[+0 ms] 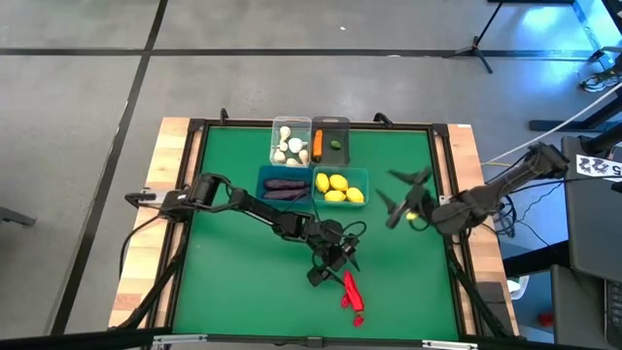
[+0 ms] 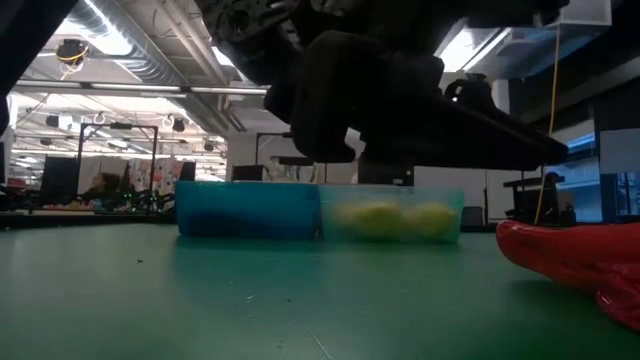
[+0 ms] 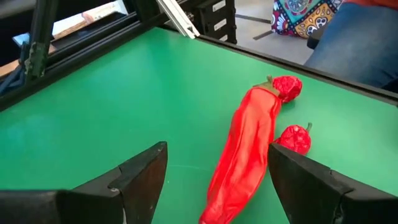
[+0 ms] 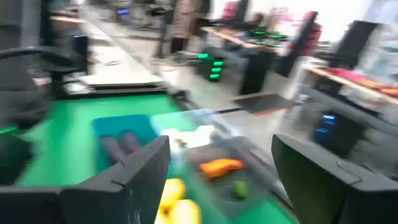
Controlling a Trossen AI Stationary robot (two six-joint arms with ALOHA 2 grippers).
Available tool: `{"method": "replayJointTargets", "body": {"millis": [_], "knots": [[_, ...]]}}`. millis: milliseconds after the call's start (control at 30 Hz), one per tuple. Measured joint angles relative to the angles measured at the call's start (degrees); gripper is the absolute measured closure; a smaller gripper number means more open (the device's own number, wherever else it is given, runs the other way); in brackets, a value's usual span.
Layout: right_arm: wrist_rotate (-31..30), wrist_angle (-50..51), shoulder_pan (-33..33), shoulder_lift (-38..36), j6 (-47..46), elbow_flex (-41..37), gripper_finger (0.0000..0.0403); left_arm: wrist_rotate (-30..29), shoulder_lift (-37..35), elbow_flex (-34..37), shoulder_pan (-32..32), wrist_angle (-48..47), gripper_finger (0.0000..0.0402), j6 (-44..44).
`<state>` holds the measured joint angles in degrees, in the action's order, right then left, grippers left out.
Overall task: Sort produce into baskets
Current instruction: Put the red chili pepper into the black bin
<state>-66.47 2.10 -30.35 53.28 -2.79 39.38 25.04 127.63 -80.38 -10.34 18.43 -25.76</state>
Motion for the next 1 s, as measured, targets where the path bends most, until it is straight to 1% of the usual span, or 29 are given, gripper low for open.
{"method": "replayJointTargets", "body": {"millis": [33, 100, 167, 233, 333, 467, 600, 733, 833, 1000], "knots": [[-1.4, 1.4, 0.0, -1.3, -0.1, 0.0, 0.0123, 0.0, 0.0, 0.0, 0.1, -0.1, 0.0128, -0.2], [-1.2, 4.7, 0.0, -3.6, -0.2, 0.0, 0.0123, 0.0, 0.0, 0.0, 0.3, 0.2, 0.0128, -0.4], [3.0, 8.8, -0.1, -5.8, -0.6, 0.0, 0.0123, 0.0, 0.0, 0.0, 0.7, 0.3, 0.0128, -0.3], [6.9, 12.8, -0.1, -8.3, -2.9, 0.0, 0.0123, 0.0, 0.0, 0.0, 1.1, 0.0, 0.0128, -0.1], [10.8, 18.1, -0.8, -13.8, -6.4, 0.0, 0.0123, 0.0, 0.0, 0.0, 1.5, 0.0, 0.0128, 0.1], [13.6, 23.2, -2.4, -19.7, -9.3, 0.0, 0.0123, 0.9, 0.0, 0.0, 1.6, 0.3, 0.0128, -0.3], [13.9, 25.5, -4.3, -23.6, -10.8, 0.0, 0.0123, 2.0, 0.8, -0.2, 0.9, 0.8, 0.0128, -1.2], [13.6, 27.4, -5.0, -25.1, -12.4, 0.0, 0.0123, 3.7, 2.9, -1.8, 0.9, 0.3, 0.0128, -0.9], [13.6, 29.0, -4.9, -24.8, -14.1, 0.0, 0.0123, 4.8, 4.5, -3.9, 1.0, 0.6, 0.0128, -0.7], [14.5, 29.9, -4.9, -23.4, -15.4, -0.1, 0.0123, 6.0, 6.1, -4.9, 1.2, -0.3, 0.0128, 0.0]]}}
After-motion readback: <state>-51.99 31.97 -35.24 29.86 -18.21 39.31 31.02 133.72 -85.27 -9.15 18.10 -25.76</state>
